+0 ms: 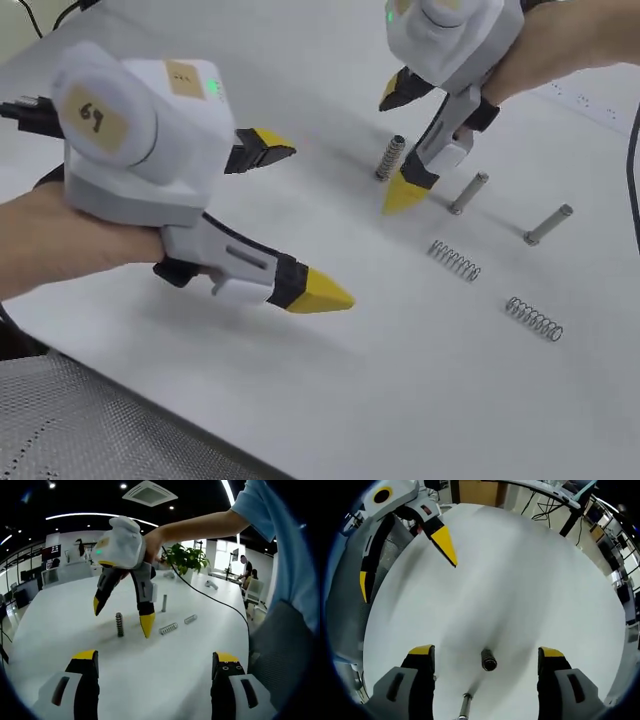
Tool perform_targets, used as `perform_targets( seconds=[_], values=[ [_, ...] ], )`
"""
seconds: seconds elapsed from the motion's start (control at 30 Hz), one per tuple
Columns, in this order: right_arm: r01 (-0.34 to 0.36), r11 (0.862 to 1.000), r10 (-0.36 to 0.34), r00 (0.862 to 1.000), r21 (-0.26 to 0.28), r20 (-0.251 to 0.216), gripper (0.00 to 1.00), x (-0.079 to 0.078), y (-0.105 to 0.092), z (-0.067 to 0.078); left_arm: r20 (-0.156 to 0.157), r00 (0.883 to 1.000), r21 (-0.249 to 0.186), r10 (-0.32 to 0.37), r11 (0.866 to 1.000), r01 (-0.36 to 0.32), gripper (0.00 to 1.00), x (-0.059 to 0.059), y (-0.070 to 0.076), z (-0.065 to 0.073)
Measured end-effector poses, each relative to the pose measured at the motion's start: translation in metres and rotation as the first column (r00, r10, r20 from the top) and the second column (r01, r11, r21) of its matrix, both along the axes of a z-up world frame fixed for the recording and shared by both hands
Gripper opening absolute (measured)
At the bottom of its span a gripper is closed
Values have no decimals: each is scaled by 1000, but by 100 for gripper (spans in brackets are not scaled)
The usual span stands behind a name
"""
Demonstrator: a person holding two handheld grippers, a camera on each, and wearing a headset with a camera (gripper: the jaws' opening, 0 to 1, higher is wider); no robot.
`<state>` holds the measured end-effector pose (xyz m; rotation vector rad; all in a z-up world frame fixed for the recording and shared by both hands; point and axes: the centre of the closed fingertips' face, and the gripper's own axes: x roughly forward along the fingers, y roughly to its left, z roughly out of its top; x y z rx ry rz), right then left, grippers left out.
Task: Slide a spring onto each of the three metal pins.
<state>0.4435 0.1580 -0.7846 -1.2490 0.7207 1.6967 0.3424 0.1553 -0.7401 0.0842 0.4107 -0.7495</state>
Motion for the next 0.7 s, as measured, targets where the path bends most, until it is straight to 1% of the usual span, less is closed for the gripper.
perform_targets(
  seconds=[0.03,0.07,0.13,0.17,0.2,0.27,0.33,0.37,0.5,0.63,0.7],
  values=[
    [5,1000,-5,1000,4,1,90,0,-1,1,1,1000,-1,4,1000,-4,91,0,1,0],
    [12,1000,-12,1000,22,-2,91,0,1,1,2,1000,-2,8,1000,-8,91,1,2,1],
    [25,999,-25,1000,28,-14,92,-1,1,3,1,1000,-12,18,1000,-18,91,2,3,2],
    [34,998,-33,999,43,-31,93,-3,1,5,3,1000,-12,21,1000,-21,91,2,4,2],
    [54,997,-52,998,56,-36,95,-3,2,6,3,1000,-14,24,1000,-24,91,2,5,3],
    [67,995,-64,997,76,-37,99,-2,2,8,5,1000,-1,27,1000,-27,91,2,6,3],
    [86,992,-82,996,93,-41,99,-2,1,11,9,1000,-6,27,1000,-27,91,2,6,4],
    [113,988,-107,992,107,-63,100,-4,1,13,10,999,-11,32,999,-32,91,3,7,5],
    [137,981,-129,989,137,-65,99,-5,-4,19,11,999,-9,30,1000,-30,90,2,7,5],
    [178,966,-167,983,188,-72,99,-6,-7,24,12,1000,-12,29,1000,-29,91,2,8,8],
    [208,956,-195,977,209,-84,99,-7,-10,28,13,1000,-18,28,999,-28,90,3,7,10]
  ],
)
